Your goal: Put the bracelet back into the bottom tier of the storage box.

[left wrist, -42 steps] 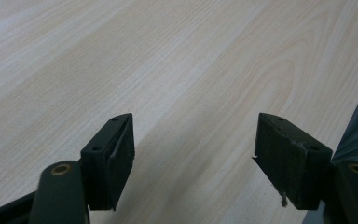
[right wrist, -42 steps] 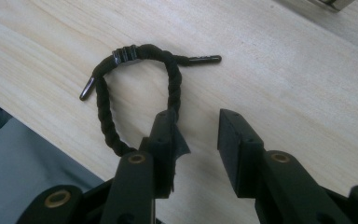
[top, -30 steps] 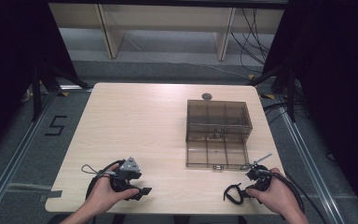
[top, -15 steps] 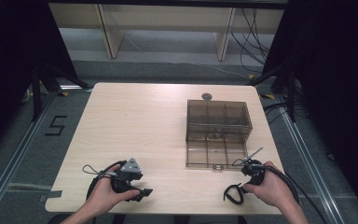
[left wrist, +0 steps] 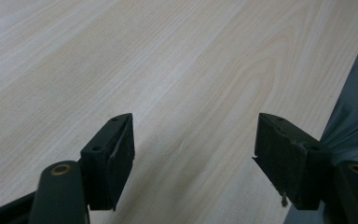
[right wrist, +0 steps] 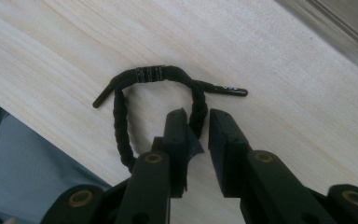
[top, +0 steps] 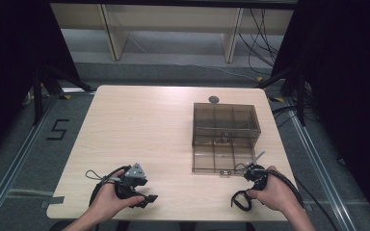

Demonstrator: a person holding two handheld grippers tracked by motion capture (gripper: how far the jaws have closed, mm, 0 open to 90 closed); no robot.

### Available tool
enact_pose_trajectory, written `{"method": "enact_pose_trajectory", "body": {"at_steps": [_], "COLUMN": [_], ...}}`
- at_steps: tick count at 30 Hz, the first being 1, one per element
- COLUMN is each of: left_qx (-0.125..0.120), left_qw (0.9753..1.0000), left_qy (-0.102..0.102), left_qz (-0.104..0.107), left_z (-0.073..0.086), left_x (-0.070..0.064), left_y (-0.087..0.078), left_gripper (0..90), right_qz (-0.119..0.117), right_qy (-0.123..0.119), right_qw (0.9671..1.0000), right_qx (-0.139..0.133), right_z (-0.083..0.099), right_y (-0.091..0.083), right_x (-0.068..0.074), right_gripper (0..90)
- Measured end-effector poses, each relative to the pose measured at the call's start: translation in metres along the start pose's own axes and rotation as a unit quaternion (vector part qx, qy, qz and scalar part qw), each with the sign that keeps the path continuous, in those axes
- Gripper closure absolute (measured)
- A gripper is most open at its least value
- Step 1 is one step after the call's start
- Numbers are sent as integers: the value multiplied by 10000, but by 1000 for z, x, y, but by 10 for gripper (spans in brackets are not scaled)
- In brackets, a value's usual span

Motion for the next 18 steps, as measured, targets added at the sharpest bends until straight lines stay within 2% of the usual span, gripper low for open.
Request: {"method": "enact_pose_trajectory", "body": {"at_steps": [3,4,8,11,12,13,18], "left_qx": [51,83,12,63,12,2,22], "left_qw": [10000,9999,10000,10000,10000,10000,10000], "left_qy": [49,62,-6,56,-1,-3,19], "left_qz": [10,20,12,18,11,11,4], "left_z": [0,0,0,0,0,0,0], "left_x": [1,1,0,1,0,0,0], "left_y": [0,-1,0,-1,0,0,0], "left_gripper": [287,287,286,286,286,286,286], "right_qz": [46,13,30,54,72,51,35], "right_qy": [-29,62,123,168,150,236,266], "right_qw": [10000,10000,9998,9998,9998,9996,9995], "right_qx": [-45,23,120,128,127,132,142], "right_z": [0,0,0,-1,-1,-1,-1], "right_y": [4,4,5,5,6,6,5], "right_x": [0,2,2,3,3,3,3], "right_gripper": [787,791,801,829,839,841,847]}}
Point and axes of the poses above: each handheld gripper's, and its own axes: y roughly forward along the jaws, z roughly out of its underside, x roughly to its left, the point moved 2 cm from there along y, roughly forward along the jaws, and after that the axes turned 13 degrees about z, right-handed, at the moved point
